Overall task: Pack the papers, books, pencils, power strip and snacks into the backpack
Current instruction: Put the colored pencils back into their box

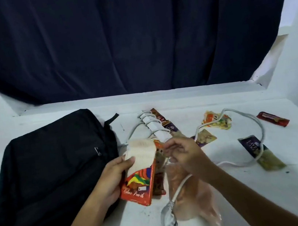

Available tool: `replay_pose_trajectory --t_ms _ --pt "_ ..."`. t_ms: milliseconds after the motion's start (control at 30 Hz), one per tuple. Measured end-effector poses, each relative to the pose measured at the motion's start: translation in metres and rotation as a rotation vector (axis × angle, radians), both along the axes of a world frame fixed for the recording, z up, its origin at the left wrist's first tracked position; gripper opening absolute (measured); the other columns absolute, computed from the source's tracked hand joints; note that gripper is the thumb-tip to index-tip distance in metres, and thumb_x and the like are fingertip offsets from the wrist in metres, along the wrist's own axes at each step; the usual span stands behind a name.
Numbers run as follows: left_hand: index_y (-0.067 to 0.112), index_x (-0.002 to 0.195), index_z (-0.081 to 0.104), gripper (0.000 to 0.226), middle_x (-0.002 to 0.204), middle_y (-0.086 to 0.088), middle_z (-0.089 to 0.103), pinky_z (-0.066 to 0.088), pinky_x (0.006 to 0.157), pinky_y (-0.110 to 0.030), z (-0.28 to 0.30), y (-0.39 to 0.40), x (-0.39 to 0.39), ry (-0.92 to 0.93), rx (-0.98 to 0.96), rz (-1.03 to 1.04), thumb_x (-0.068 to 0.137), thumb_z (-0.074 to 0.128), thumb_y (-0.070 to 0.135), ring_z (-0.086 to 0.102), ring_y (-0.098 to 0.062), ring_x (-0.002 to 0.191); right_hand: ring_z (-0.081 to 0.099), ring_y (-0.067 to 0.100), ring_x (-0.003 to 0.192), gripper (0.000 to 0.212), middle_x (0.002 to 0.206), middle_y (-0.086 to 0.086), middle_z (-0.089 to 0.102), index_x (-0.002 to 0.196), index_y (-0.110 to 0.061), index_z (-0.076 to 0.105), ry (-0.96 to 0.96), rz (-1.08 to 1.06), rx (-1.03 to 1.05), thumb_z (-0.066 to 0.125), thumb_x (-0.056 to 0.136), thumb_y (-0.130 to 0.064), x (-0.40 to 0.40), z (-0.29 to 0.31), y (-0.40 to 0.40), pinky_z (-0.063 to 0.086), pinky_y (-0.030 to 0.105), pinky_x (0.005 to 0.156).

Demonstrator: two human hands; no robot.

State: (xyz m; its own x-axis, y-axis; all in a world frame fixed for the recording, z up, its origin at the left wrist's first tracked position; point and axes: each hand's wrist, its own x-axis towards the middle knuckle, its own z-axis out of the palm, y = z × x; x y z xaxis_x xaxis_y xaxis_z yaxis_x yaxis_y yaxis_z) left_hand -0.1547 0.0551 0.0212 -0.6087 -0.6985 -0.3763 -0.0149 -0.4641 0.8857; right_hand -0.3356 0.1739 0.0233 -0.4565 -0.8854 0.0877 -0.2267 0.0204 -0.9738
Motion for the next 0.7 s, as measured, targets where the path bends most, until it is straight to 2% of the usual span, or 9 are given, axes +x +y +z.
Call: replay_pose_trajectory --t_ms 67,133,267,333,433,500,567,633,700 --pt "0.0 0.099 0.057 0.031 0.091 -0.024 0.067 0.055 0.066 -0.035 0.001 -0.001 0.017 -0.034 -0.004 0.076 0.076 0.067 0.018 0.067 -0.03 0.071 0.064 0.021 0.087 0.037 0.09 0.004 0.065 0.085 -0.02 0.064 -0.114 0.094 0.105 0.046 0.089 0.013 0.024 -0.008 -0.006 0.056 0.031 0.074" --pt "0.002 0.102 0.056 0.025 0.09 -0.021 0.068 0.055 0.066 -0.035 0.003 -0.002 0.028 -0.032 -0.011 0.12 0.084 0.063 0.016 0.067 -0.028 0.072 0.063 0.025 0.094 0.032 0.098 0.006 0.064 0.09 -0.02 0.062 -0.288 0.152 0.233 0.045 0.093 0.007 0.049 -0.012 -0.016 0.057 0.031 0.075" --pt "0.002 0.101 0.056 0.014 0.081 -0.015 0.071 0.056 0.061 -0.031 0.011 -0.004 0.039 -0.064 -0.057 0.13 0.093 0.057 0.014 0.069 -0.024 0.068 0.067 0.022 0.096 0.026 0.095 0.003 0.071 0.088 -0.024 0.064 -0.425 0.139 0.326 0.042 0.101 -0.019 0.089 -0.008 -0.034 0.051 0.041 0.095" --pt "0.001 0.104 0.056 0.016 0.081 -0.013 0.072 0.056 0.063 -0.032 0.015 -0.008 0.044 -0.074 -0.075 0.138 0.094 0.057 0.014 0.07 -0.023 0.068 0.068 0.019 0.089 0.029 0.09 0.003 0.072 0.087 -0.023 0.066 -0.51 0.107 0.306 0.043 0.1 -0.034 0.105 -0.006 -0.048 0.052 0.04 0.094" --pt "-0.002 0.113 0.056 0.027 0.087 -0.016 0.072 0.055 0.068 -0.036 0.02 -0.02 0.057 -0.094 -0.071 0.153 0.093 0.058 0.016 0.07 -0.026 0.074 0.071 0.018 0.087 0.034 0.091 0.001 0.075 0.097 -0.024 0.07 -0.63 0.096 0.288 0.049 0.094 -0.05 0.131 -0.009 -0.068 0.057 0.036 0.082" --pt "-0.002 0.117 0.056 0.032 0.093 -0.018 0.072 0.055 0.071 -0.037 0.021 -0.03 0.069 -0.114 -0.054 0.153 0.093 0.059 0.018 0.07 -0.028 0.079 0.07 0.017 0.093 0.033 0.098 -0.001 0.074 0.105 -0.027 0.068 -0.707 0.115 0.232 0.05 0.092 -0.053 0.148 -0.014 -0.079 0.055 0.035 0.085" --pt "-0.001 0.118 0.056 0.032 0.094 -0.017 0.072 0.055 0.071 -0.037 0.022 -0.039 0.083 -0.135 -0.042 0.142 0.093 0.059 0.019 0.07 -0.028 0.08 0.068 0.013 0.093 0.029 0.094 -0.006 0.074 0.101 -0.031 0.067 -0.759 0.159 0.173 0.049 0.091 -0.051 0.163 -0.014 -0.086 0.053 0.034 0.087" --pt "0.0 0.117 0.056 0.032 0.093 -0.016 0.072 0.055 0.072 -0.037 0.022 -0.049 0.096 -0.151 -0.046 0.124 0.092 0.06 0.02 0.07 -0.027 0.079 0.069 0.015 0.095 0.027 0.098 -0.004 0.074 0.101 -0.03 0.066 -0.782 0.192 0.166 0.046 0.095 -0.047 0.174 -0.017 -0.092 0.053 0.036 0.091" --pt "0.001 0.115 0.057 0.03 0.093 -0.016 0.072 0.055 0.073 -0.038 0.021 -0.06 0.11 -0.171 -0.055 0.111 0.092 0.06 0.02 0.071 -0.027 0.078 0.068 0.019 0.099 0.034 0.107 0.002 0.072 0.111 -0.025 0.064 -0.808 0.203 0.195 0.042 0.097 -0.047 0.184 -0.025 -0.101 0.053 0.036 0.092"
